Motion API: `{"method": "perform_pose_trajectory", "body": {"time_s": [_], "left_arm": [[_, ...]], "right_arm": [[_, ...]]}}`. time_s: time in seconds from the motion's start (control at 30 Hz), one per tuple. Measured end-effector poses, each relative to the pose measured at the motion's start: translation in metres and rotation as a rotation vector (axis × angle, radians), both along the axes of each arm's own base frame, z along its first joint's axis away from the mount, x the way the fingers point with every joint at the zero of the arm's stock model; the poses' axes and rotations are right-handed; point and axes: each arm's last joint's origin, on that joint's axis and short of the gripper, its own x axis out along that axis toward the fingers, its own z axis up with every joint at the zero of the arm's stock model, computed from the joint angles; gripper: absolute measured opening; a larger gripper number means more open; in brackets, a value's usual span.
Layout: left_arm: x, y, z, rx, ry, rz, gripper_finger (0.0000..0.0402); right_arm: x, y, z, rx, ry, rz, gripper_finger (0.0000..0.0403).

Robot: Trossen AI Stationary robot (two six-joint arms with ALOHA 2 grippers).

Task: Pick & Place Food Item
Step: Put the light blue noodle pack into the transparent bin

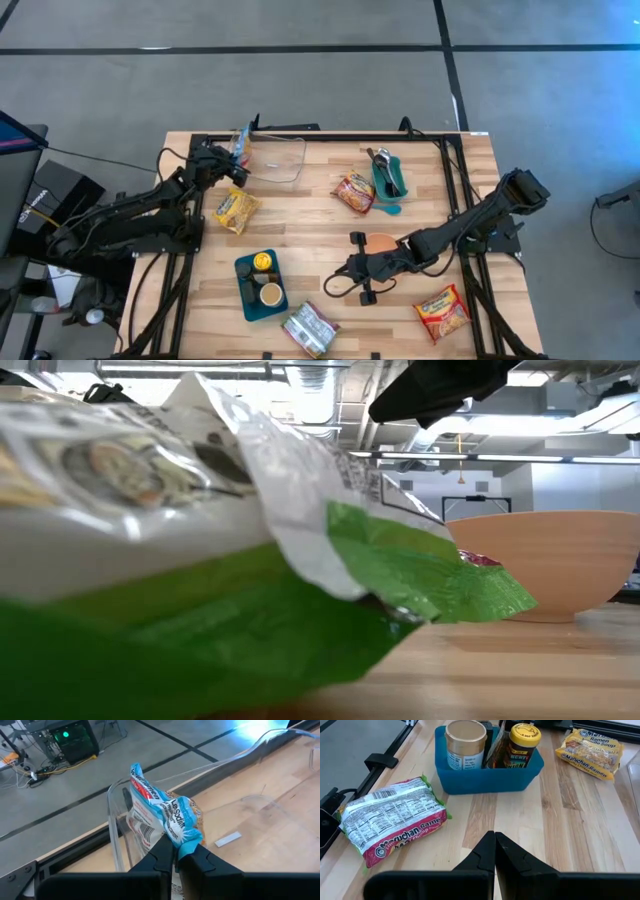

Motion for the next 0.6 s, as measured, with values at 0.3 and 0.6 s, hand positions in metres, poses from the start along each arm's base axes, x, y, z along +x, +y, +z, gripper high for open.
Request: {"method": "perform_pose_trajectory", "body": {"time_s": [0.3,0.6], "left_arm": [[-0.0010,-0.0005,-0.0019,-0.012,0.021,0.012,0.0011],[-0.0011,-0.0005,-0.0021,-0.013,0.022,0.012,0.0018]], "right_arm": [[0.0000,0.0000,0.0000,-0.002,0.000,0.002,0.0000],[-0.0001,0.0004,-0.0003,-0.002,0.001,0.004,0.0000]]}}
